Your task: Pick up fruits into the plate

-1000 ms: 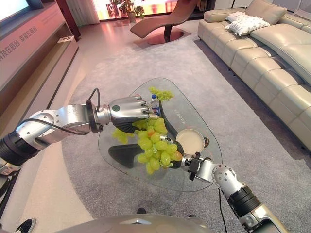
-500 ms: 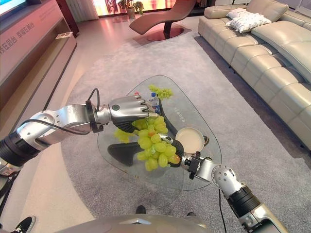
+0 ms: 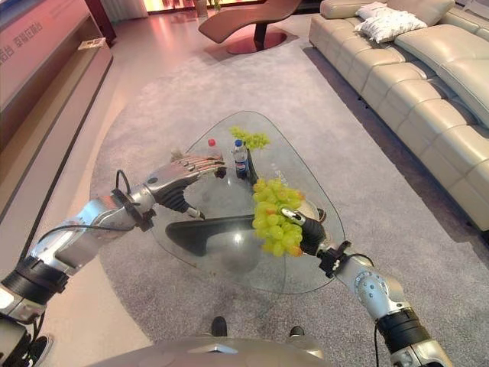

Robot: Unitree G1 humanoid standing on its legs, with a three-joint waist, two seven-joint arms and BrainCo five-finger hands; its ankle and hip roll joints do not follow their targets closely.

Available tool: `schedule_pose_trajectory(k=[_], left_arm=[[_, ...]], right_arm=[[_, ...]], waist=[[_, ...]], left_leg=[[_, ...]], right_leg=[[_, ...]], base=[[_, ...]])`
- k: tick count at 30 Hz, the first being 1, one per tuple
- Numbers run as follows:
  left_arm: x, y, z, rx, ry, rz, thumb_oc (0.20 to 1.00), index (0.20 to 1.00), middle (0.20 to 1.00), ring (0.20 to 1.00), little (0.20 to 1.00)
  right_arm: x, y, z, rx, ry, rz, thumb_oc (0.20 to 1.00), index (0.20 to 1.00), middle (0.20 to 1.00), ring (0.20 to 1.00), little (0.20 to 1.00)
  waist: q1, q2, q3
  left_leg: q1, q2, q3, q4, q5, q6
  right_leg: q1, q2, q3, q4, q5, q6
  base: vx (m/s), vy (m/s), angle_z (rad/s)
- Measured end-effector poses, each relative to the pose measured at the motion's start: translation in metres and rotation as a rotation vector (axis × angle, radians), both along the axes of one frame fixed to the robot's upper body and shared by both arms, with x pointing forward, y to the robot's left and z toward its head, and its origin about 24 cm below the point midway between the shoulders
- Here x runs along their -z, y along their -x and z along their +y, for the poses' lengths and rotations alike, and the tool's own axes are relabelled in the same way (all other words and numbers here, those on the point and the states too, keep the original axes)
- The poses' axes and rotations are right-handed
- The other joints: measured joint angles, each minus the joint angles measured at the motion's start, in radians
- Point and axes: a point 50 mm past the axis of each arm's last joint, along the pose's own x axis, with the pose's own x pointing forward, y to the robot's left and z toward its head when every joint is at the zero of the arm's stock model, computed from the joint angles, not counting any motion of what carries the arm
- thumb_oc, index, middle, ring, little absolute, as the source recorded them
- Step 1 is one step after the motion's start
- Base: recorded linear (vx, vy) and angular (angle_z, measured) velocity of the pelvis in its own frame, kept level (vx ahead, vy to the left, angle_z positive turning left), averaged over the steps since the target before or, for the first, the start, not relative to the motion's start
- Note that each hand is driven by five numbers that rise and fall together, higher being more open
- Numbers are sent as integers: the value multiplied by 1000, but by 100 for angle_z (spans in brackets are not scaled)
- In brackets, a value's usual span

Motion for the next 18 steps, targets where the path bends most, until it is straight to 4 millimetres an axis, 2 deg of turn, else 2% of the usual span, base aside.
schedule_pose_trajectory(k=[3, 8, 10, 13, 16, 18], left_arm=[[20, 2, 19, -123, 58, 93, 1000, 1000, 1000, 1000, 1000], [38, 2, 39, -256, 147, 188, 1000, 1000, 1000, 1000, 1000], [48, 2, 55, -364, 226, 240, 1000, 1000, 1000, 1000, 1000], [61, 3, 74, -502, 293, 294, 1000, 1000, 1000, 1000, 1000], [77, 7, 84, -604, 360, 343, 1000, 1000, 1000, 1000, 1000], [100, 14, 93, -723, 431, 406, 1000, 1000, 1000, 1000, 1000]], right_arm=[[5, -1, -10, 49, 29, 2, 200, 200, 200, 200, 200], [9, -3, -22, 129, 48, -10, 200, 200, 200, 200, 200], [9, -8, -27, 178, 70, -23, 200, 200, 200, 200, 200], [6, -18, -33, 238, 114, -48, 200, 200, 200, 200, 200], [1, -32, -40, 299, 154, -72, 200, 200, 200, 200, 200], [-4, -50, -49, 364, 193, -82, 200, 200, 200, 200, 200]], waist=[[7, -12, 21], [23, -32, 47], [27, -46, 66], [32, -65, 111], [40, -72, 158], [46, -71, 203]], left_leg=[[-7, 3, 6, 0, 0, 0], [-38, 5, 3, 1, 4, -3], [-59, 7, -7, 4, 11, -4], [-88, 11, -15, 5, 22, -6], [-117, 12, -20, 5, 30, -6], [-142, 13, -27, 5, 37, -6]], right_leg=[[-9, 2, 1, 0, 0, 0], [-36, 5, -1, 0, 0, 0], [-55, 9, -6, 0, 4, -5], [-80, 15, -9, 4, 9, -12], [-104, 18, -14, 5, 17, -15], [-123, 19, -23, 5, 23, -16]], base=[[-28, -49, -3], [-74, -95, 3], [-132, -115, 7], [-112, -75, 4], [-117, -77, 5], [-89, -45, 11]])
